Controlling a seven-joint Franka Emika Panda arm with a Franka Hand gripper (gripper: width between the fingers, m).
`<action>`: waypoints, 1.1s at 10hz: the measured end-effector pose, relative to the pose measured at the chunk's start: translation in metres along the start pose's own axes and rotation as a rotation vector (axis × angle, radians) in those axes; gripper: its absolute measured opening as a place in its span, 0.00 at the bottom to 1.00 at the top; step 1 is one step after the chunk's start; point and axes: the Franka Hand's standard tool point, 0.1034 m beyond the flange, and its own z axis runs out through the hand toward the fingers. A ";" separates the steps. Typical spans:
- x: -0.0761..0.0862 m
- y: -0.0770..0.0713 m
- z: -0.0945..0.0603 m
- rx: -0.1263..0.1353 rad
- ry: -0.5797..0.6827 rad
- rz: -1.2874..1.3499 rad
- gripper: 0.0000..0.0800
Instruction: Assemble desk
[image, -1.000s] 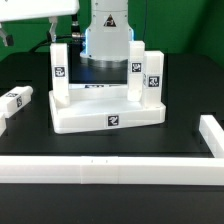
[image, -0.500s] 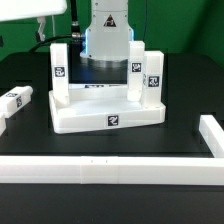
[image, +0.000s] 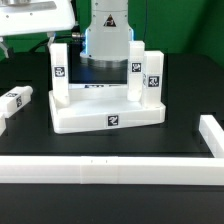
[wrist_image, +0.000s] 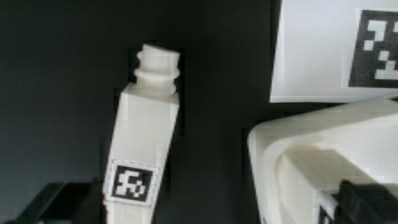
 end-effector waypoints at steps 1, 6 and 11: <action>-0.002 -0.002 0.004 -0.004 -0.005 -0.004 0.81; 0.026 -0.022 0.016 -0.033 -0.032 -0.046 0.81; 0.093 -0.057 0.014 -0.043 -0.037 0.039 0.81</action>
Offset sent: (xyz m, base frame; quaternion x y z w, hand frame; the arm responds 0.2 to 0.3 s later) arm 0.0238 0.0194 -0.0144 -0.0113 -0.0036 0.0025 0.9999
